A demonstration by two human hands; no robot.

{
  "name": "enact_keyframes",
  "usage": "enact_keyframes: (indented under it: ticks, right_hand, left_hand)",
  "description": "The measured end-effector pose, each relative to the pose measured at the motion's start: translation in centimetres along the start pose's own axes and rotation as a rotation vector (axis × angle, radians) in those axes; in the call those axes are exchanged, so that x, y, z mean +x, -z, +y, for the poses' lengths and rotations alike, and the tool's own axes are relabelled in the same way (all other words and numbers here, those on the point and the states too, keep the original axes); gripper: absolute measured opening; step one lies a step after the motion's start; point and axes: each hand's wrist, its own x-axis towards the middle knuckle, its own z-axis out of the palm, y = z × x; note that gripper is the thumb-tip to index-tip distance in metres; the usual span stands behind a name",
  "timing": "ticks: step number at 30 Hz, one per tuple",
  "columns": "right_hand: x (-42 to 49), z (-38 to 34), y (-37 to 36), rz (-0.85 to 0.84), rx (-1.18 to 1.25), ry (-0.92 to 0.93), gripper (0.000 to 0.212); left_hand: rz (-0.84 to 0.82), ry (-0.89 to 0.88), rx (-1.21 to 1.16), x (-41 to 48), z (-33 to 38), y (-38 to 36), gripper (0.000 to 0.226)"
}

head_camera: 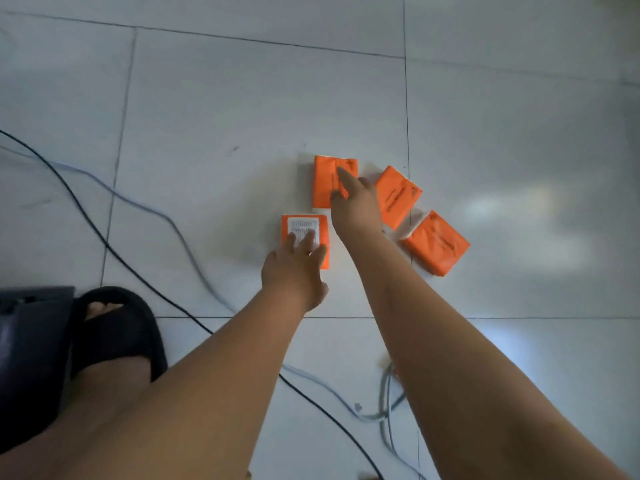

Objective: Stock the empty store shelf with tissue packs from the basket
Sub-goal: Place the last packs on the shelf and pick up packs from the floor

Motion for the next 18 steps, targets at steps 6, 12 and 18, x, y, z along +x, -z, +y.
enact_keyframes:
  ticks: [6, 12, 18]
  right_hand:
    - [2.1, 0.1, -4.3, 0.166, -0.136, -0.234, 0.059]
    - [2.2, 1.3, -6.6, 0.158, 0.01, -0.334, 0.063]
    - [1.3, -0.3, -6.4, 0.067, 0.293, -0.189, 0.045]
  left_hand:
    - [0.255, 0.325, -0.061, 0.3, -5.2, -0.3, 0.083]
    - [0.432, 0.57, -0.148, 0.2, -9.7, -1.6, 0.072]
    - [0.422, 0.628, -0.488, -0.6, -13.3, 0.0, 0.071]
